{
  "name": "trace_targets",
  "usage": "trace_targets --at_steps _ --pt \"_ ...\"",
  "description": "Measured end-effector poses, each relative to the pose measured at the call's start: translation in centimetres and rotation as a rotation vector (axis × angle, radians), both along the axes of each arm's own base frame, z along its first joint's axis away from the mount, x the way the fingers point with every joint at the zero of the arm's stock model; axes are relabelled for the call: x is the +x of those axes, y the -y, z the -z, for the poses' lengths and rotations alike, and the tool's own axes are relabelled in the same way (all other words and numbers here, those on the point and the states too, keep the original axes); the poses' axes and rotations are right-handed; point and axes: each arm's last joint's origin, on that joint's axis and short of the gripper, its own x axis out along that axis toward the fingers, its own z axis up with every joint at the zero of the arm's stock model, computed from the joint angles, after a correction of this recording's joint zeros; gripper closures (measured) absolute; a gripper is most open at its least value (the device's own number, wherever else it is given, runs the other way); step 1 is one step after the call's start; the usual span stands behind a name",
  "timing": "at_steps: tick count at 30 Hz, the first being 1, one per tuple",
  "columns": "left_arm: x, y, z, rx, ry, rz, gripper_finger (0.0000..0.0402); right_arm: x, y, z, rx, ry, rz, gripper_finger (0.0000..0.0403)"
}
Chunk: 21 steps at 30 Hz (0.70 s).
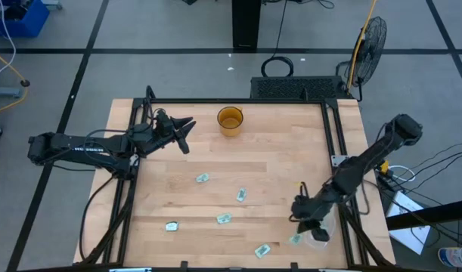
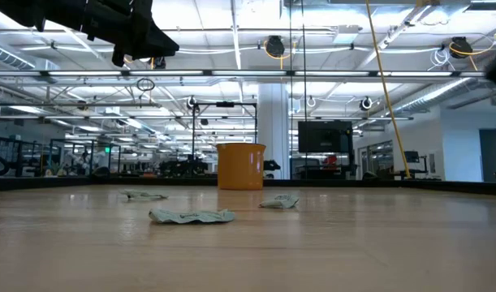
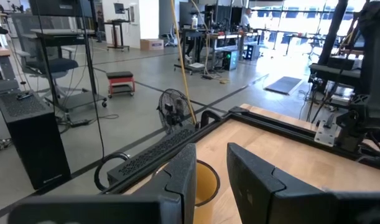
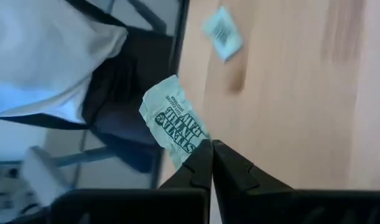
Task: Pick and place Stevia / Truvia into bins
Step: Put the stevia packet into the transparent bin
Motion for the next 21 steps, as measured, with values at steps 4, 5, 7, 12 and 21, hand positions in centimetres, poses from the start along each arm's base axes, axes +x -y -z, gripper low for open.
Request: trace_targets --at_steps 4,5,7,12,21 --pt "0.0 0.0 0.0 0.001 0.000 0.000 0.0309 -1.8 -0.4 -0.2 0.005 -0.127 0.106 0.0402" --pt "0.0 0.0 0.0 0.001 0.001 0.000 0.0309 -2.2 -0.5 -0.1 0.006 -0.161 0.119 0.0402" --pt "0.0 0.0 0.0 0.001 0.001 0.000 0.0309 -3.1 -1.0 0.1 -0.007 -0.213 0.118 0.0402" --pt "0.0 0.0 0.0 0.001 0.001 0.000 0.0309 -4.6 -1.4 1.5 -0.114 -0.325 0.149 0.0403" --pt "0.0 0.0 0.0 0.002 0.000 0.000 0.0309 -5.8 0.0 5.1 -0.222 -0.408 0.246 0.0398"
